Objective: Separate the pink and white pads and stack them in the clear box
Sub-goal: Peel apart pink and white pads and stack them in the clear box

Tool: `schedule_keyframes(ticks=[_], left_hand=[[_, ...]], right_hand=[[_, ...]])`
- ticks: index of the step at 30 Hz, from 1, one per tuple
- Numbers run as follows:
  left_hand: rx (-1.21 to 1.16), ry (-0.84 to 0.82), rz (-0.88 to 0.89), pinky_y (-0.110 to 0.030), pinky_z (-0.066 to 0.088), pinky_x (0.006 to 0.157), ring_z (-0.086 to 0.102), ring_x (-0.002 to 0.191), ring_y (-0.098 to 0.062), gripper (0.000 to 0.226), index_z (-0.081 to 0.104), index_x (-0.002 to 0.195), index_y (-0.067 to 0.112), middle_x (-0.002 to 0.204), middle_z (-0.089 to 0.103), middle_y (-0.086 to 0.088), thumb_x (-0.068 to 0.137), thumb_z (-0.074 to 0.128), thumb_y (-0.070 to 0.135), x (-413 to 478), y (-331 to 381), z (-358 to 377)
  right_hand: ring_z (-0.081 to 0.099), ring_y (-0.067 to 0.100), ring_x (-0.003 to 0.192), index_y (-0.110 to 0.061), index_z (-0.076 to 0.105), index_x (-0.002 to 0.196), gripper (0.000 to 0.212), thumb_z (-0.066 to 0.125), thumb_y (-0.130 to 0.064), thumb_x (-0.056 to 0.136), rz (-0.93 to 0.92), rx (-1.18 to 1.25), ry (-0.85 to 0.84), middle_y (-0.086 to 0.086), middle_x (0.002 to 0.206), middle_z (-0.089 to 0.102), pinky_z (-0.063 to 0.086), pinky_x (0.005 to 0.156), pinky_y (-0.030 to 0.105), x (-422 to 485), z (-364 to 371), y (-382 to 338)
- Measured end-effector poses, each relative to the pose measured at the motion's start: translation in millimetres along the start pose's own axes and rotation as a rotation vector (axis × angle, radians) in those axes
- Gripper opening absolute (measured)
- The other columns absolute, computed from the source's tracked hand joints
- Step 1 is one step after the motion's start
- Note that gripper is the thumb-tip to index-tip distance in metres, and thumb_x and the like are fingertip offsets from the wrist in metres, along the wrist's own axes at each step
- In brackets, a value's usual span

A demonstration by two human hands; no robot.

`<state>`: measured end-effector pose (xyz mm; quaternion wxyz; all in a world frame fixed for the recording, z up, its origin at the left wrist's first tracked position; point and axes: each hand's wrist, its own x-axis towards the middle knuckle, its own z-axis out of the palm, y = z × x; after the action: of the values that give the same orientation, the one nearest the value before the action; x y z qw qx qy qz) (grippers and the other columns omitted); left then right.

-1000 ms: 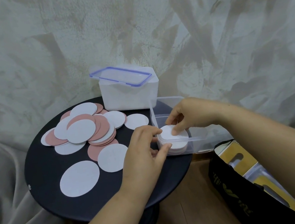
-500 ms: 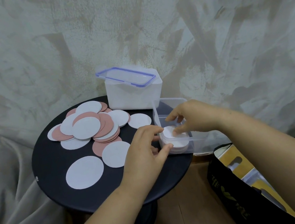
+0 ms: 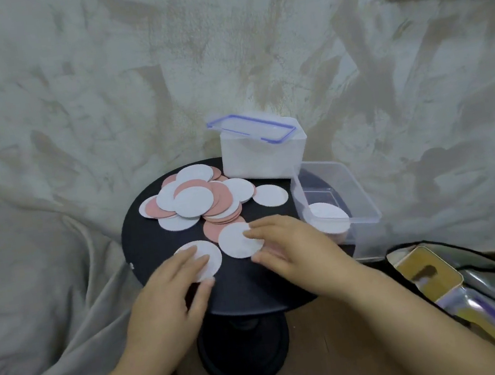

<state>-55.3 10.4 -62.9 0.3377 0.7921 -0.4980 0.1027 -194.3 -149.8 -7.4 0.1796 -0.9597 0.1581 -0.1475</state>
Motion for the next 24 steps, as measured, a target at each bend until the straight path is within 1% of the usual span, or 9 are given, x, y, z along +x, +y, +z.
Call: schedule_keyframes(ticks=[3, 5, 8, 11, 14, 17, 20, 22, 24], left_hand=[[0.058, -0.059, 0.124, -0.030, 0.033, 0.100, 0.057, 0.112, -0.021, 0.061, 0.069, 0.107, 0.013, 0.117, 0.065, -0.003, 0.097, 0.022, 0.051, -17, -7, 1], [0.050, -0.054, 0.163, -0.032, 0.033, 0.102, 0.054, 0.114, -0.020, 0.058, 0.068, 0.109, 0.013, 0.119, 0.064, -0.003, 0.096, 0.026, 0.051, -23, -9, 0], [0.012, -0.035, 0.241, -0.029, 0.035, 0.103, 0.056, 0.112, -0.017, 0.052, 0.070, 0.104, 0.014, 0.115, 0.066, -0.001, 0.093, 0.035, 0.051, -27, -12, 0], [-0.090, -0.016, 0.278, -0.019, 0.036, 0.101, 0.057, 0.105, -0.008, 0.046, 0.073, 0.095, 0.016, 0.106, 0.070, 0.003, 0.093, 0.040, 0.047, -28, -12, -4], [-0.248, 0.064, 0.155, -0.011, 0.041, 0.093, 0.059, 0.100, -0.001, 0.033, 0.073, 0.096, 0.017, 0.100, 0.071, 0.010, 0.087, 0.050, 0.039, -26, -1, -15], [-0.381, 0.183, -0.016, -0.003, 0.041, 0.082, 0.060, 0.093, 0.009, 0.022, 0.072, 0.099, 0.018, 0.095, 0.066, 0.022, 0.086, 0.058, 0.028, -23, 13, -22], [-0.486, 0.237, -0.159, -0.001, 0.039, 0.078, 0.059, 0.090, 0.012, 0.017, 0.071, 0.096, 0.022, 0.090, 0.066, 0.029, 0.087, 0.056, 0.023, -18, 26, -23], [-0.614, 0.226, -0.258, -0.003, 0.040, 0.076, 0.060, 0.088, 0.010, 0.012, 0.069, 0.091, 0.027, 0.090, 0.068, 0.027, 0.090, 0.059, 0.020, -15, 37, -22], [-0.739, 0.196, -0.348, -0.011, 0.046, 0.076, 0.063, 0.086, 0.006, 0.015, 0.068, 0.089, 0.029, 0.090, 0.070, 0.022, 0.090, 0.058, 0.018, -16, 49, -19]], right_hand=[[0.024, 0.005, 0.136, -0.025, 0.038, 0.140, 0.050, 0.050, -0.039, 0.093, 0.124, -0.024, 0.078, -0.011, 0.149, 0.030, 0.013, 0.107, 0.012, -25, 18, 4], [0.023, 0.005, 0.137, -0.023, 0.038, 0.140, 0.051, 0.047, -0.041, 0.093, 0.187, -0.062, 0.094, -0.011, 0.150, 0.029, 0.008, 0.107, 0.010, -39, 24, 6], [0.027, 0.003, 0.135, -0.022, 0.046, 0.135, 0.050, 0.049, -0.045, 0.091, 0.166, -0.083, 0.113, -0.012, 0.146, 0.035, 0.008, 0.109, 0.013, -53, 28, 7], [0.025, -0.009, 0.125, -0.025, 0.052, 0.130, 0.053, 0.061, -0.045, 0.082, 0.132, -0.037, 0.100, -0.024, 0.133, 0.032, 0.011, 0.107, 0.010, -60, 24, 8], [0.043, -0.003, 0.121, -0.025, 0.064, 0.118, 0.052, 0.074, -0.041, 0.069, 0.099, -0.001, 0.103, -0.024, 0.126, 0.045, 0.031, 0.106, 0.019, -66, 21, 12], [0.061, 0.003, 0.104, -0.023, 0.073, 0.100, 0.034, 0.080, -0.025, 0.067, -0.004, -0.029, 0.202, -0.018, 0.109, 0.063, 0.051, 0.089, 0.029, -72, 23, 14], [0.063, -0.006, 0.090, -0.027, 0.073, 0.089, 0.013, 0.070, -0.021, 0.078, 0.014, 0.140, 0.324, -0.030, 0.089, 0.066, 0.050, 0.078, 0.015, -72, 13, -1], [0.062, -0.008, 0.083, -0.033, 0.068, 0.083, 0.018, 0.068, -0.015, 0.081, 0.123, 0.344, 0.378, -0.032, 0.079, 0.066, 0.045, 0.072, 0.006, -69, 7, -9], [0.062, -0.006, 0.078, -0.032, 0.066, 0.079, 0.016, 0.067, -0.016, 0.080, 0.226, 0.506, 0.418, -0.027, 0.078, 0.067, 0.047, 0.068, 0.008, -63, 7, -12]])
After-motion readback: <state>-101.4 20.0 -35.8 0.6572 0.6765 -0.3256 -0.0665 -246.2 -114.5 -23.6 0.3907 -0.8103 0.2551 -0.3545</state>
